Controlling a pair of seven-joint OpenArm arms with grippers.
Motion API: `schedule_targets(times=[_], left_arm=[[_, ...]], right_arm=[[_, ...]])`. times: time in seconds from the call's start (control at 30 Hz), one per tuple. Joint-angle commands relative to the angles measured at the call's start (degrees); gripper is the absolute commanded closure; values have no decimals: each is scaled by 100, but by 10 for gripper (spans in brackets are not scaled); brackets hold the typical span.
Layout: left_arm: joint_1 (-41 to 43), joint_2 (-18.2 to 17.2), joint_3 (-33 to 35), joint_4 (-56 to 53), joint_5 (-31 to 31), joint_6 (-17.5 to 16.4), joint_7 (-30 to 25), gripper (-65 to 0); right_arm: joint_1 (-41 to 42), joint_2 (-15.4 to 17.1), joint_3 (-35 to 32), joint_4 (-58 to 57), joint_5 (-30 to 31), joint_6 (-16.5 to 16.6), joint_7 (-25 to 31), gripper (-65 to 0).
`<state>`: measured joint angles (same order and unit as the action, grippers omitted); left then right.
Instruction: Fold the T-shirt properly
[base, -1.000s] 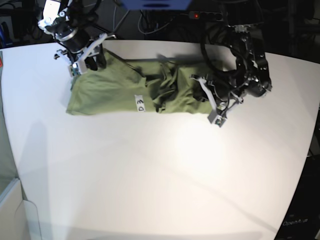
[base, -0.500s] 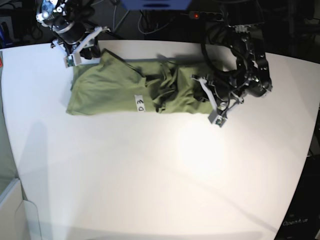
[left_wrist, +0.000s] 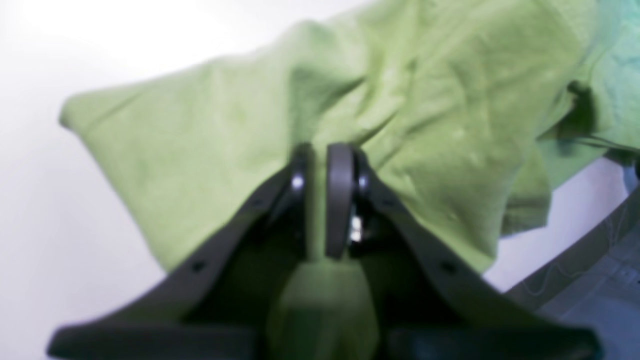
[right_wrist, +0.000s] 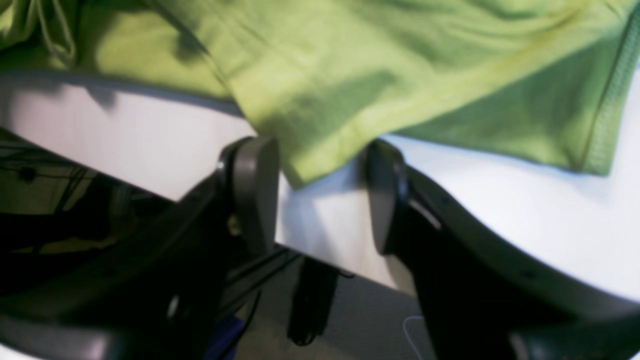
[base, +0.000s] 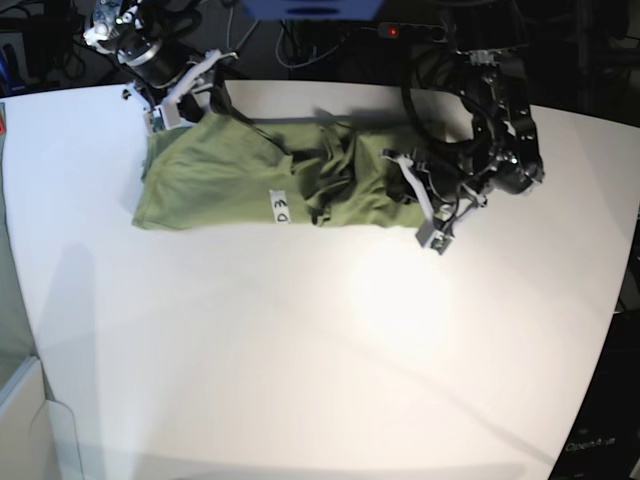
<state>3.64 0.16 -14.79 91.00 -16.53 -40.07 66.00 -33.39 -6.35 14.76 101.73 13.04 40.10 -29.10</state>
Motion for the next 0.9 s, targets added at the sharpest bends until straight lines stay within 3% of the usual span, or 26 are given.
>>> schedule_targets(times=[0.0,0.47,0.7,0.87], left_arm=[[-87,-3,6,100,-74,7,-81,-43],[-157,14,6,65,-65,7,-72,-43],[-157,23,6,65,-65,7,-63,-43],[-157,23,6,56,-74,7,-72,-43]], right_arm=[[-68,24,22,38,-95,-10,-145,-296],[187,24,-4,3,-95,-10,-145,-280],[266,112,-4,-6,-95,-10,-145,-64],[319,182,-65,3,-104,-10,-118,-22]])
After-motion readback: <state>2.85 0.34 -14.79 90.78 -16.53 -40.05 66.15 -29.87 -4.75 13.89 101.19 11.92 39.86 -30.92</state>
